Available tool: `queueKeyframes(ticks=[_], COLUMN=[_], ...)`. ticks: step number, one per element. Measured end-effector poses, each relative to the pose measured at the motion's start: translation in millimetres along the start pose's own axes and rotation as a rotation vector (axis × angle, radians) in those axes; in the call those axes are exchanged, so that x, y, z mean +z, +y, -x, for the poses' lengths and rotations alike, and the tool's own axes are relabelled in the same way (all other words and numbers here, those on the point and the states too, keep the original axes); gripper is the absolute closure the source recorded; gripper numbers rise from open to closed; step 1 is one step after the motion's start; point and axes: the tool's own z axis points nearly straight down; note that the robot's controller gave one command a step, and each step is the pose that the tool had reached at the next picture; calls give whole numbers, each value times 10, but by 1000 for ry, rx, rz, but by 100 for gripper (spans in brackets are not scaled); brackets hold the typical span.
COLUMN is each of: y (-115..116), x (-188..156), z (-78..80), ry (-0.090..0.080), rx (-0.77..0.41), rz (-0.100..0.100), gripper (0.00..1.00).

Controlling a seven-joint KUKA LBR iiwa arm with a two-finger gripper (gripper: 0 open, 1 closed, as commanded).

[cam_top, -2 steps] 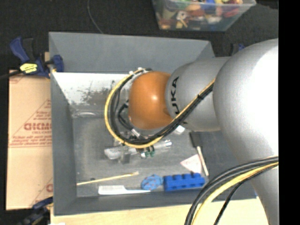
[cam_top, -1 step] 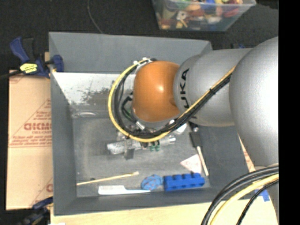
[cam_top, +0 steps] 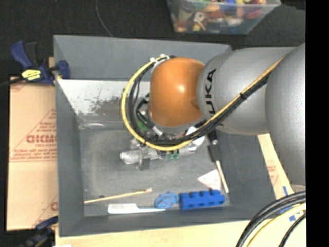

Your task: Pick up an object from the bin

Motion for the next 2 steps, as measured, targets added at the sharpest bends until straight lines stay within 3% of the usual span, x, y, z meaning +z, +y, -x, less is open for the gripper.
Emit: queueKeyframes(ticks=[2], y=[-5], x=[-202], z=[7], ry=[-4], rx=[3], rz=[0], gripper=[100])
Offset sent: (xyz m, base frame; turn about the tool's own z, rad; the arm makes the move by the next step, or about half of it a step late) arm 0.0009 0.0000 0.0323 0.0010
